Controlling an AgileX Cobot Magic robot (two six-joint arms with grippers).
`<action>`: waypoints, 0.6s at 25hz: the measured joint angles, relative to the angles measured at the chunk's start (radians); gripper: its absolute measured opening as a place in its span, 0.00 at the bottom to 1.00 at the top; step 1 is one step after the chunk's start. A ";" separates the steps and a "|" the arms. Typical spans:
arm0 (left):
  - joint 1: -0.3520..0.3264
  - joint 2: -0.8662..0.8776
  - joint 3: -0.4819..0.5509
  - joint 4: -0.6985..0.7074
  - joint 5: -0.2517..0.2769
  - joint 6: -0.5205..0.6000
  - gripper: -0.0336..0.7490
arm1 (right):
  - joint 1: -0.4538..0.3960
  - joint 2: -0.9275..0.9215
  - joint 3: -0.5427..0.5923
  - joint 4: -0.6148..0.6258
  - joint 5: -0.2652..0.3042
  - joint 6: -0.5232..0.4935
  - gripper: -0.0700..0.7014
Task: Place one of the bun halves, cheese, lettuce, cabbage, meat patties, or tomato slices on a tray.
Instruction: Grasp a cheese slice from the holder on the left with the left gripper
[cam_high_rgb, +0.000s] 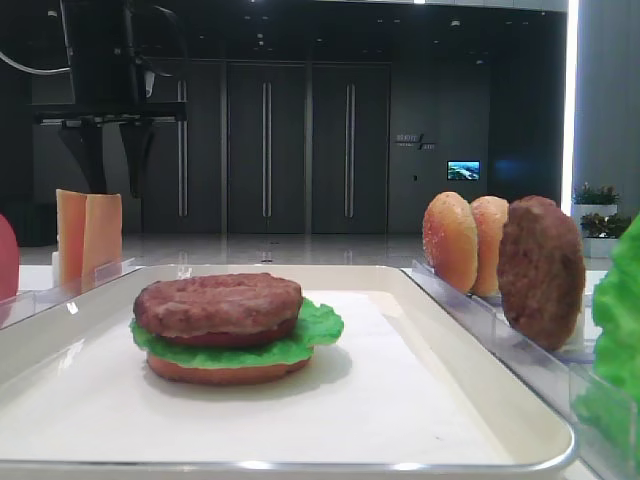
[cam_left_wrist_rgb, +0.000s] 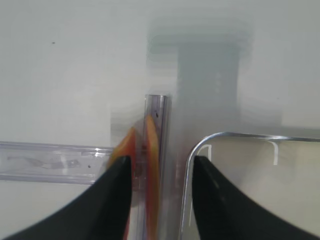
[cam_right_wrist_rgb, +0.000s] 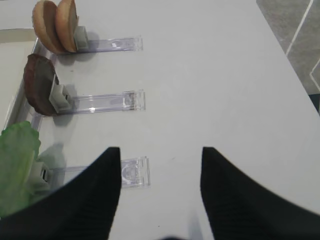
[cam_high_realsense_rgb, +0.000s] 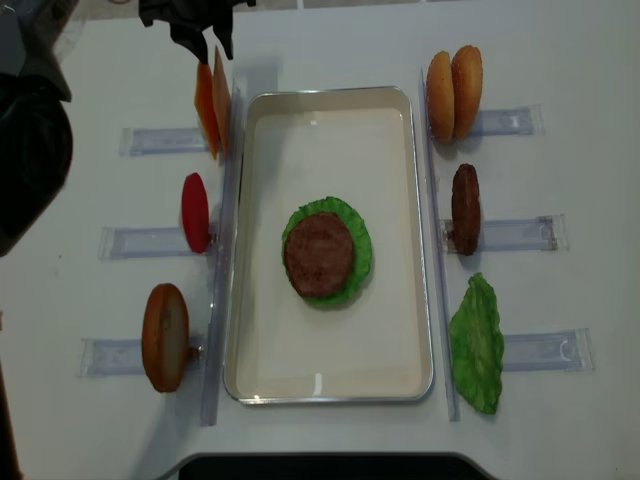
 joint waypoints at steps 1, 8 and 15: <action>0.000 0.000 0.000 0.000 0.000 0.001 0.45 | 0.000 0.000 0.000 0.000 0.000 0.000 0.54; 0.000 0.014 0.000 0.000 0.000 0.010 0.43 | 0.000 0.000 0.000 0.000 0.000 0.000 0.54; 0.000 0.056 0.000 -0.041 0.000 0.047 0.16 | 0.000 0.000 0.000 0.000 0.000 0.000 0.54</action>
